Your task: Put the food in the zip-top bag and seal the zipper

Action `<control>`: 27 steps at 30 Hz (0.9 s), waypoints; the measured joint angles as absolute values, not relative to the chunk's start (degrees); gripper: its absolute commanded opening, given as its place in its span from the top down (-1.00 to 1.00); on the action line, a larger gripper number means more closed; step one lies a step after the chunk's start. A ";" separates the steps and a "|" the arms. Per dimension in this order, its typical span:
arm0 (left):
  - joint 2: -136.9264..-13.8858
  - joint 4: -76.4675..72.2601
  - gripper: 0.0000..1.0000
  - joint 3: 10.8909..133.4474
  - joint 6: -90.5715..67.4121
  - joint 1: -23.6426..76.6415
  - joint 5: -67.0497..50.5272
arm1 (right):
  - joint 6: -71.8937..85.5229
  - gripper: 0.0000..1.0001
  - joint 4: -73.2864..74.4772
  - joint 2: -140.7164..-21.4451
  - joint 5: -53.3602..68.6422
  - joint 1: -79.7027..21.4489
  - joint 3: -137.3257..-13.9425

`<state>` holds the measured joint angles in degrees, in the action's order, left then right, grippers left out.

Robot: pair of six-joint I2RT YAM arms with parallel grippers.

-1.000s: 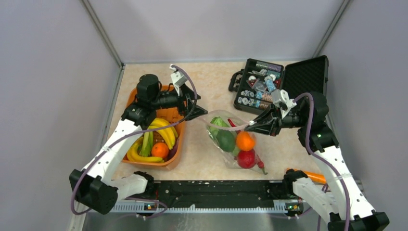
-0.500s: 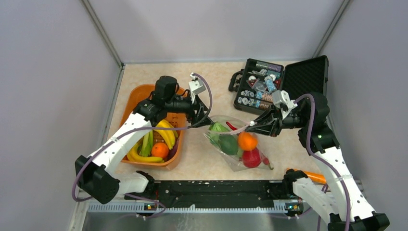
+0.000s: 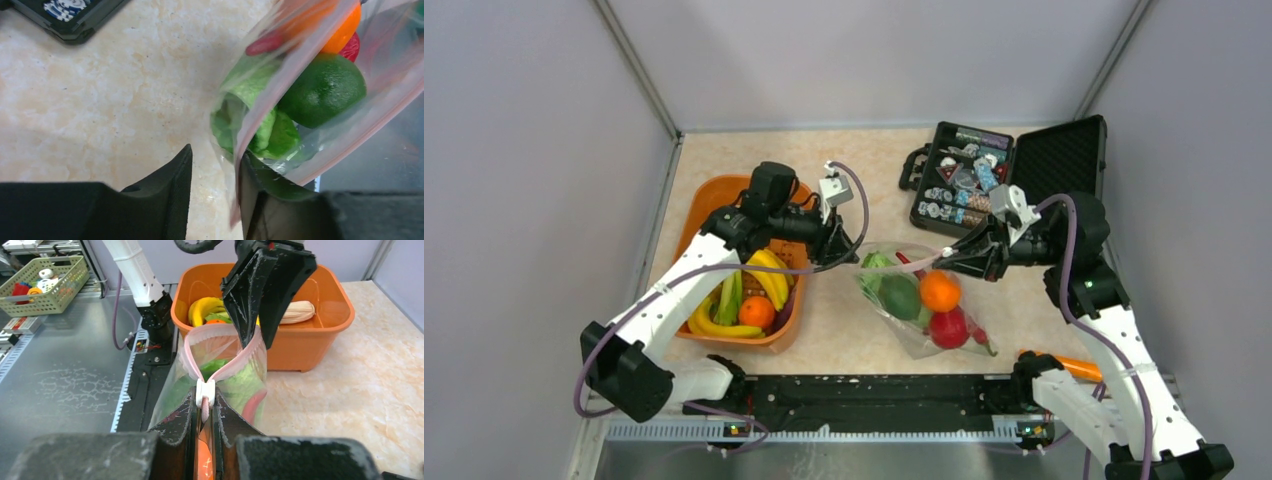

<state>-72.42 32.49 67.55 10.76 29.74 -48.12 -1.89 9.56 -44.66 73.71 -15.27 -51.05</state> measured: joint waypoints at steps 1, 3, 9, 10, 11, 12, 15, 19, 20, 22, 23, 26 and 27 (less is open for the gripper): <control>-72.55 32.99 0.65 67.55 10.94 29.74 -48.38 | -1.83 1.00 9.37 -44.64 73.17 -15.27 -51.05; -72.75 33.71 0.88 67.55 11.20 29.78 -48.64 | -1.72 1.00 9.21 -44.66 72.01 -15.27 -51.03; -73.03 34.28 1.00 67.96 11.94 29.80 -50.11 | -1.48 1.00 8.62 -44.64 68.29 -15.27 -50.98; -73.03 34.28 1.00 68.14 11.90 29.80 -50.09 | -1.48 1.00 8.49 -44.64 67.68 -15.27 -50.94; -73.03 34.26 1.00 68.29 11.84 29.80 -50.09 | -1.48 1.00 8.14 -44.60 67.24 -15.27 -50.74; -73.03 34.24 1.00 68.60 11.62 29.80 -50.09 | -1.50 1.00 7.90 -44.47 66.81 -15.27 -50.43; -73.03 34.33 1.00 70.48 10.63 29.80 -49.91 | -1.61 1.00 6.74 -43.44 65.12 -15.27 -48.21; -73.03 36.95 1.00 78.08 10.24 29.80 -47.88 | -2.13 1.00 4.67 -41.36 62.28 -15.27 -44.88; -73.03 37.58 1.00 80.66 10.13 29.80 -47.33 | -2.04 1.00 2.94 -40.36 61.17 -15.27 -43.57; -73.01 38.13 1.00 85.65 9.67 29.80 -46.46 | -1.54 1.00 -0.69 -38.35 58.98 -15.27 -40.73; -72.86 38.09 1.00 88.12 9.37 29.80 -46.30 | -1.08 1.00 -3.31 -37.10 57.36 -15.27 -38.72; -71.66 37.60 1.00 90.06 8.73 29.80 -46.17 | 0.82 1.00 -11.73 -34.54 51.92 -15.27 -31.51; -71.48 37.56 1.00 89.58 8.32 29.98 -46.24 | 1.61 1.00 -14.41 -34.54 50.46 -15.29 -29.39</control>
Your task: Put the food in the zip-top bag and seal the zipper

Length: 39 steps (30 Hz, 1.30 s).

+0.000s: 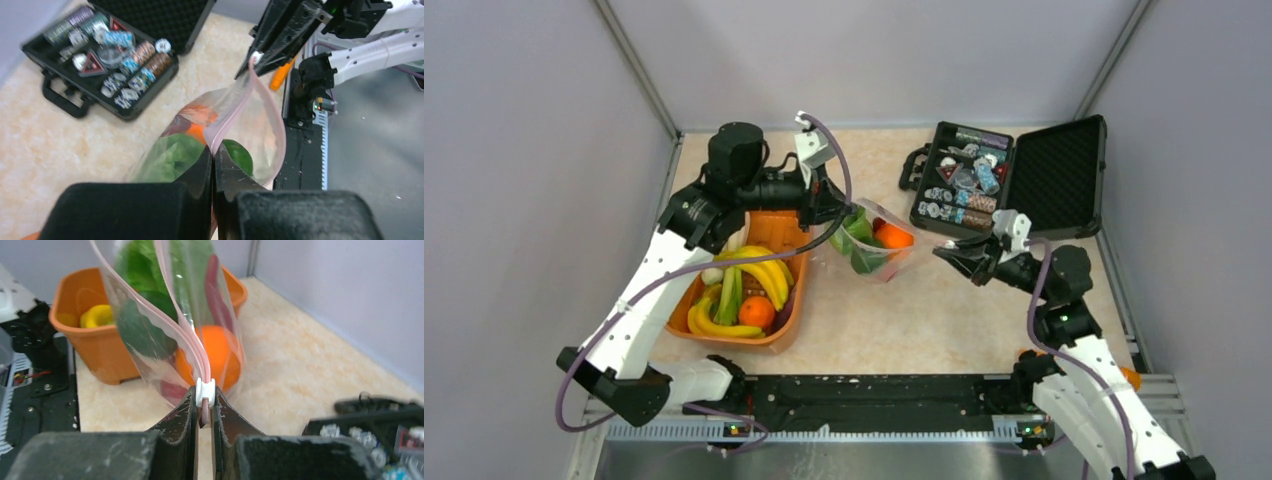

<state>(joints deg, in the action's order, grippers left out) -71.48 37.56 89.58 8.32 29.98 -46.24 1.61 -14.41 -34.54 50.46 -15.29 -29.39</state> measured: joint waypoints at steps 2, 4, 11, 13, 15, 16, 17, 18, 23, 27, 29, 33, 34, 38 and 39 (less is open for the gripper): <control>-72.01 36.80 1.00 87.53 6.81 30.24 -46.76 | 4.03 1.00 -19.51 -35.90 47.18 -15.40 -24.80; -74.26 36.25 1.00 85.56 4.56 30.22 -47.37 | 7.03 1.00 -22.87 -38.70 43.83 -15.53 -21.02; -77.10 33.21 1.00 82.39 -0.78 30.94 -45.91 | 13.26 1.00 -24.69 -37.58 37.95 -15.53 -20.38; -77.19 33.82 1.00 83.11 -0.73 31.20 -44.69 | 13.56 1.00 -24.56 -34.94 37.50 -15.53 -22.37; -77.43 34.24 1.00 83.85 -0.75 31.70 -43.70 | 13.61 1.00 -24.73 -32.97 37.26 -15.53 -24.71; -77.43 34.17 1.00 83.90 -0.86 32.08 -43.44 | 13.58 1.00 -24.97 -32.45 37.04 -15.53 -25.67; -77.41 33.85 1.00 83.88 -1.19 32.64 -43.42 | 13.52 1.00 -25.12 -32.14 36.73 -15.53 -26.15; -77.41 33.06 1.00 83.79 -1.48 33.19 -43.46 | 13.21 1.00 -25.12 -32.03 36.05 -15.53 -26.83; -78.85 31.77 1.00 83.15 -1.50 34.54 -42.30 | 12.51 1.00 -19.92 -35.16 33.43 -15.53 -27.92; -81.45 32.12 1.00 82.56 -1.37 34.39 -39.83 | 13.26 1.00 -18.74 -34.87 34.26 -15.53 -27.75; -81.62 32.34 1.00 81.65 -1.34 34.24 -37.60 | 13.45 1.00 -19.22 -33.36 35.29 -15.53 -27.75; -82.04 33.87 1.00 81.54 -1.34 34.22 -36.10 | 13.80 1.00 -20.14 -33.10 37.43 -15.53 -27.83; -82.02 33.91 1.00 81.36 -1.41 34.22 -36.07 | 14.06 1.00 -20.45 -33.34 37.69 -15.53 -27.86; -80.88 32.32 1.00 78.98 -1.41 34.20 -33.26 | 16.45 1.00 -22.39 -34.22 38.76 -15.53 -27.77; -80.88 32.32 1.00 78.98 -1.41 34.13 -33.08 | 17.21 1.00 -22.98 -34.41 39.09 -15.53 -27.73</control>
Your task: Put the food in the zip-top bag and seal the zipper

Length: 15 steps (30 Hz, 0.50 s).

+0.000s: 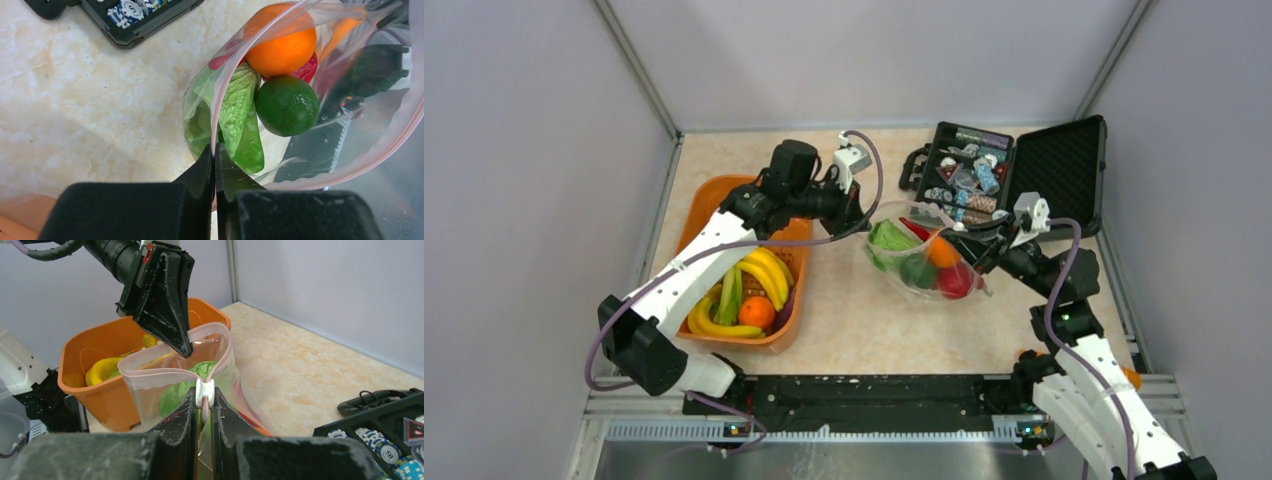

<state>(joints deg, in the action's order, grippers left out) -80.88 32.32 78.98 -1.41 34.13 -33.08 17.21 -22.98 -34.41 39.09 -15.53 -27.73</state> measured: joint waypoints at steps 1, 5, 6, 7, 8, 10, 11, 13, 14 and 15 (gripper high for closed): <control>-80.90 32.29 1.00 78.98 -1.39 34.09 -33.32 | 17.72 1.00 -23.62 -34.59 39.42 -15.53 -27.73; -80.88 31.92 1.00 78.98 -1.41 33.78 -34.50 | 17.56 1.00 -23.31 -35.42 39.62 -15.53 -27.77; -80.84 31.92 1.00 78.98 -1.41 33.80 -34.61 | 17.54 1.00 -23.14 -35.46 39.48 -15.53 -27.77; -80.73 31.92 1.00 78.98 -1.41 33.78 -34.65 | 17.47 1.00 -22.96 -35.73 39.31 -15.53 -27.77; -80.49 31.94 1.00 78.98 -1.43 33.80 -34.70 | 17.37 1.00 -22.72 -35.81 39.03 -15.53 -27.77; -79.31 31.94 1.00 78.98 -1.43 33.78 -34.85 | 17.10 1.00 -22.70 -35.59 38.39 -15.53 -27.77; -78.50 31.92 1.00 78.96 -1.41 33.78 -34.87 | 16.97 1.00 -22.74 -35.40 38.15 -15.53 -27.77; -76.18 31.92 0.78 78.96 -1.37 33.78 -34.83 | 16.71 1.00 -23.09 -35.27 38.22 -15.53 -27.77; -75.02 31.92 0.49 78.96 -1.34 33.80 -34.63 | 16.64 1.00 -23.31 -35.40 38.48 -15.53 -27.77; -74.24 31.92 0.31 78.96 -1.08 33.80 -34.41 | 16.62 1.00 -23.46 -35.73 39.00 -15.53 -27.77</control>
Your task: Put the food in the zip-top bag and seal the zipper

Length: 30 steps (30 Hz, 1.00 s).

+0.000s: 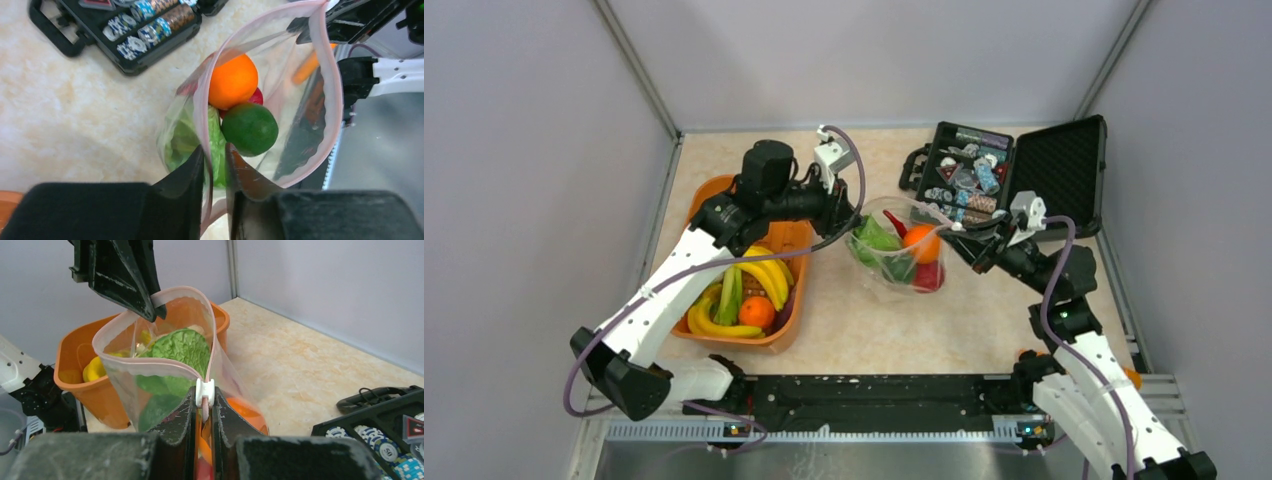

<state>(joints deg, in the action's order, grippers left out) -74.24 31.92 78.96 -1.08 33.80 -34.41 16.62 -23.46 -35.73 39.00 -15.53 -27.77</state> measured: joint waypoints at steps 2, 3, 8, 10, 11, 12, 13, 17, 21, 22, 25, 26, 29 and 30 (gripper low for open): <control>-73.01 31.88 -0.11 78.96 -0.78 33.78 -33.69 | 16.69 1.00 -23.64 -36.47 40.18 -15.53 -27.77; -72.82 31.88 -0.21 78.94 -0.80 33.80 -33.41 | 16.71 1.00 -23.64 -36.77 40.66 -15.53 -27.77; -72.75 31.75 -0.55 76.58 -0.32 33.78 -31.31 | 16.16 1.00 -23.42 -37.54 42.48 -15.53 -27.81; -72.53 32.18 -0.73 75.66 0.38 33.78 -30.00 | 15.51 1.00 -22.55 -37.56 43.38 -15.53 -28.01; -72.18 32.56 -0.81 75.33 0.43 33.78 -29.12 | 15.14 1.00 -22.00 -37.65 43.70 -15.53 -28.21; -71.77 32.80 -0.88 75.09 0.64 33.78 -28.49 | 14.85 1.00 -21.52 -37.67 44.03 -15.53 -28.32; -71.07 32.86 -0.97 74.78 0.73 33.78 -27.68 | 14.59 1.00 -21.28 -37.67 44.40 -15.53 -28.34; -66.65 32.69 -0.97 74.37 1.45 33.78 -26.06 | 13.96 1.00 -20.16 -38.06 46.06 -15.53 -29.06; -62.70 30.48 -0.97 74.37 1.67 33.78 -26.65 | 14.17 1.00 -20.23 -38.72 47.70 -15.53 -29.39; -62.30 29.91 -0.97 74.37 1.67 33.78 -27.03 | 14.31 1.00 -20.38 -38.94 48.05 -15.53 -29.39; -62.30 27.97 -0.97 74.37 1.37 33.78 -28.88 | 15.27 1.00 -21.15 -39.88 49.28 -15.53 -29.39; -62.54 27.31 -0.97 74.37 1.26 33.78 -29.63 | 15.64 1.00 -21.41 -40.14 49.52 -15.53 -29.39; -63.99 25.15 -0.97 74.37 -0.16 33.78 -32.67 | 16.14 1.00 -21.47 -40.69 49.82 -15.53 -29.87; -64.60 24.43 -0.97 74.37 -0.56 33.85 -33.74 | 16.27 1.00 -21.61 -40.97 49.84 -15.53 -30.22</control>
